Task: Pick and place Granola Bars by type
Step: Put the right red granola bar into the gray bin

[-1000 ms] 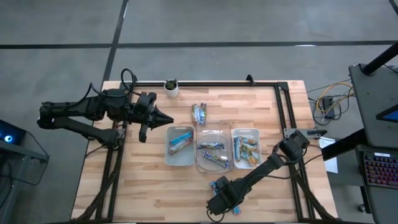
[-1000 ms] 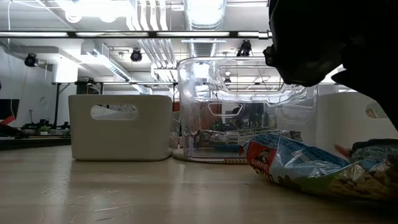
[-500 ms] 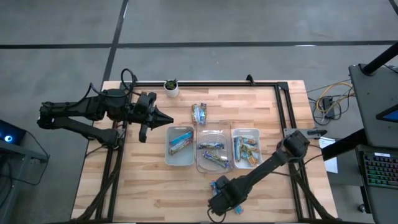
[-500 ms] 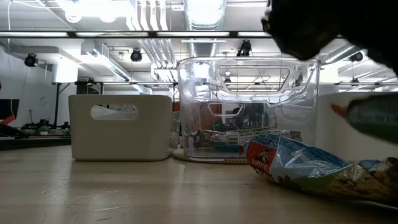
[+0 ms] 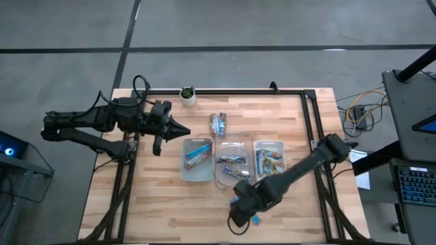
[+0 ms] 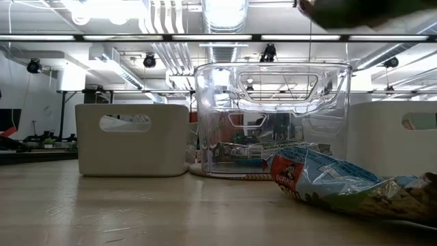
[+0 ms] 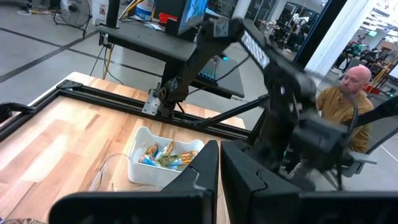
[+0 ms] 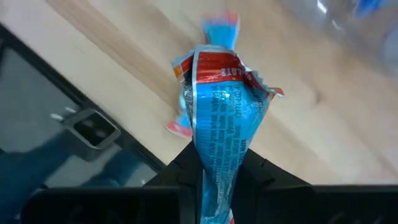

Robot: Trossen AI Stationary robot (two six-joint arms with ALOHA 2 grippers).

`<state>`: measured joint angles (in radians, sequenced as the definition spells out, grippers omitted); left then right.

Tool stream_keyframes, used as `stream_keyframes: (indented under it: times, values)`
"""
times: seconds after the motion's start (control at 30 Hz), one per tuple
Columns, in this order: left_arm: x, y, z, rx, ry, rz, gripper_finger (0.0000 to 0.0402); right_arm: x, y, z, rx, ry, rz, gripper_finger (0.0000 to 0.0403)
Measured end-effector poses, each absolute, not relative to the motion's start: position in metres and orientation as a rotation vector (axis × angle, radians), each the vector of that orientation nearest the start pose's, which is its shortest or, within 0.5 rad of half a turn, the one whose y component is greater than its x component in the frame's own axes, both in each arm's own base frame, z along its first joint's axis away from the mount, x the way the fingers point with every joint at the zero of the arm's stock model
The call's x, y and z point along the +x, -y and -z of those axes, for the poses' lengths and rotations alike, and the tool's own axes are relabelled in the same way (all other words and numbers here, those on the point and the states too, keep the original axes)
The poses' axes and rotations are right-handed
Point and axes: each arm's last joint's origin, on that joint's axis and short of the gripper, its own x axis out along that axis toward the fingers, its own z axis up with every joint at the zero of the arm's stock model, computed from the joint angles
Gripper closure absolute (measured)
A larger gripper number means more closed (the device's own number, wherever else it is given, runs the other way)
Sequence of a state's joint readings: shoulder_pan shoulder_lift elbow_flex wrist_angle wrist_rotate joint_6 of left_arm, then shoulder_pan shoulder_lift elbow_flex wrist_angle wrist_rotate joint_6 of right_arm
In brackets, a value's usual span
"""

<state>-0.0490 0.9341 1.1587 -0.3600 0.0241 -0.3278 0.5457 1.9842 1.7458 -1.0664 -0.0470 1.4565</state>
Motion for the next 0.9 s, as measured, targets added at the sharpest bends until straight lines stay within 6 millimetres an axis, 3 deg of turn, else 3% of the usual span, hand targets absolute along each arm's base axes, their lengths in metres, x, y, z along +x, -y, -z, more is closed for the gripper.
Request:
stream_keyframes:
  times: [0.23,0.5,0.67,0.9]
  values:
    - [0.181,0.008,-0.417,-0.274,-0.135,0.006,0.0401,0.338,-0.170,-0.308,0.791,-1.082,0.433,0.0360]
    - [0.164,0.006,-0.412,-0.188,-0.202,-0.057,0.0401,0.339,-0.121,-0.352,0.646,-0.879,0.306,0.0360]
    - [0.152,0.005,-0.414,-0.186,-0.198,-0.069,0.0401,0.351,-0.094,-0.366,0.594,-0.779,0.232,0.0360]
    - [0.137,0.001,-0.414,-0.154,-0.205,-0.173,0.0401,0.367,-0.057,-0.368,0.555,-0.741,0.162,0.0360]
